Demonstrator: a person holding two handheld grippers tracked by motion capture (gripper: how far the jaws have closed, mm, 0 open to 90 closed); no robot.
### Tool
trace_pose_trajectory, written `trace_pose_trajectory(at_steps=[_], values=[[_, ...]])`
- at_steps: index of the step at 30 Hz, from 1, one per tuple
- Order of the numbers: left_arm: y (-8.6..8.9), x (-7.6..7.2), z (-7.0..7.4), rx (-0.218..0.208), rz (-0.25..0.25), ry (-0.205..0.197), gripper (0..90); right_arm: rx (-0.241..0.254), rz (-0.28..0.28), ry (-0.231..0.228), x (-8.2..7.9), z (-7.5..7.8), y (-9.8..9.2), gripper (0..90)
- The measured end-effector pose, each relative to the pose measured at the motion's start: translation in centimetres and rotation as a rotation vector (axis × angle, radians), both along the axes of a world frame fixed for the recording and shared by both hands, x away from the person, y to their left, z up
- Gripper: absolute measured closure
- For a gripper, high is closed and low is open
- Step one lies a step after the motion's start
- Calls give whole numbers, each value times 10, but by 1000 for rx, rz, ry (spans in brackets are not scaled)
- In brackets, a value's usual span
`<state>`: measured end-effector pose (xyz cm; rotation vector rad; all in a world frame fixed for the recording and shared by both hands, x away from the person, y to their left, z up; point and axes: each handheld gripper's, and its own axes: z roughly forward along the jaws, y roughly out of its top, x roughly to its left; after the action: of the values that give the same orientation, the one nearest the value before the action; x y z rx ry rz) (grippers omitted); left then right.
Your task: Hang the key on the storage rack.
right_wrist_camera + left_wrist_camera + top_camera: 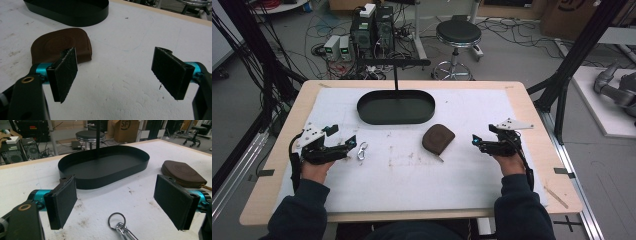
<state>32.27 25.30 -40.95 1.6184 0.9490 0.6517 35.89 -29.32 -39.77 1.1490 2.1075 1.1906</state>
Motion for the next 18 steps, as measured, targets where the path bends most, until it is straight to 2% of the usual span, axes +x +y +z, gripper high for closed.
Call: trace_pose_trajectory(at_steps=[4,12,13,18], values=[[1,0,-1,-6,10,6,185,12,1,-2,0,-1,-1,212],[2,0,-1,-22,14,11,185,0,-13,-3,0,-2,-3,212],[1,-1,-1,-26,-4,6,185,-5,-13,-5,-2,-1,-3,213],[-3,-2,-1,-20,-22,3,170,-21,-7,-19,-6,0,-1,250]])
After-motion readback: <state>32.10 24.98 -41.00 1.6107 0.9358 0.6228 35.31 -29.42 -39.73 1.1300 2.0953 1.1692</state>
